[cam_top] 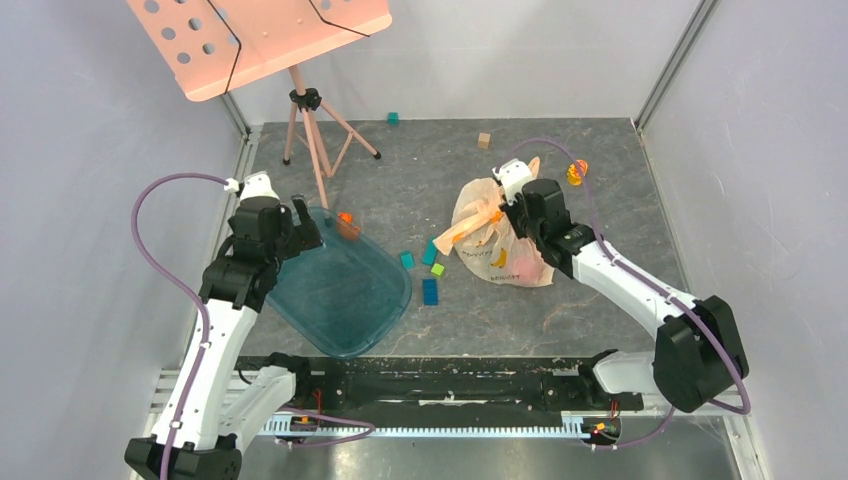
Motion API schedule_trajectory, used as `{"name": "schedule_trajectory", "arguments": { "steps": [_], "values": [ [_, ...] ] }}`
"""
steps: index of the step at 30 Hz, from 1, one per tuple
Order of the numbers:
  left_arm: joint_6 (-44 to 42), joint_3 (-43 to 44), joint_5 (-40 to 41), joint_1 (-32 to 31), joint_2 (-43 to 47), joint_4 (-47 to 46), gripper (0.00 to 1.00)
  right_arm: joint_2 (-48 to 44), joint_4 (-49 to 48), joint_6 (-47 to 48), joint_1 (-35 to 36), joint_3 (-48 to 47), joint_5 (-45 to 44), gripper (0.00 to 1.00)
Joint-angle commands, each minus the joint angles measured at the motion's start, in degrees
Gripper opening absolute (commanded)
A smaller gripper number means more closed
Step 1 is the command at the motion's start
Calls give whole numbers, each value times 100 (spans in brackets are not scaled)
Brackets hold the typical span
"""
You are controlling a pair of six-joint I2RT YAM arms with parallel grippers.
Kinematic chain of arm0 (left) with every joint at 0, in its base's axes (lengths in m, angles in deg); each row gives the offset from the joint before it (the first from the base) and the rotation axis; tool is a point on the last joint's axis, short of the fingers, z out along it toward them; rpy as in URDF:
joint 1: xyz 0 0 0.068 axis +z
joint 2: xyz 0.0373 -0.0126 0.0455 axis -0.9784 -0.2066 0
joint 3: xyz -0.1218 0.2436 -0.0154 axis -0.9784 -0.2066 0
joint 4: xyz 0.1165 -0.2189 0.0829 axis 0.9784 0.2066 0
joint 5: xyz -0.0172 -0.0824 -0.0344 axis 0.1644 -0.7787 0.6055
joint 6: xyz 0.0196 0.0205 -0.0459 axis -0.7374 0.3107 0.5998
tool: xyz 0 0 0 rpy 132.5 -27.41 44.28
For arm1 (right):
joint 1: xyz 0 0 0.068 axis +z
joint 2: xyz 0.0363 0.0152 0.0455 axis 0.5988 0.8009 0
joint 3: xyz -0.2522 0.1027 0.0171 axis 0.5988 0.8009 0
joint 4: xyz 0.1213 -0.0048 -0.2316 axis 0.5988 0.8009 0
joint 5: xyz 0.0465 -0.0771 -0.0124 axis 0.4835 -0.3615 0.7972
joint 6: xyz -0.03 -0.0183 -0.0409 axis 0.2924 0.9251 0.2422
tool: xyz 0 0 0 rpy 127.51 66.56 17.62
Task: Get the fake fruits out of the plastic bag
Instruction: Untie the plastic bag at the center of the board.
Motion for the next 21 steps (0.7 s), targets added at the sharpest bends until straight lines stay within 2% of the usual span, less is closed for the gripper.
{"name": "schedule_trajectory", "arguments": {
  "steps": [1,7,9,11,15,21],
  "values": [
    [-137,124,-439,29,-43,-195,100,-257,-391,-141,-14,367,221,0],
    [411,404,-1618,-13,-369,-569,100,-672,-588,-258,-11,872,683,0],
    [634,553,-1900,-186,-640,-733,100,-880,-942,-322,-13,1123,977,0],
    [814,744,-1875,-530,-980,-911,100,-1128,-1230,-416,-5,1406,1270,0],
    [1144,1352,-1374,-1715,-1904,-1082,99,-1578,-1764,-583,-5,1906,1719,0],
    [1988,1763,-1951,-2532,-3203,-1807,94,-1803,-2251,-779,-5,2336,2168,0]
  ]
}}
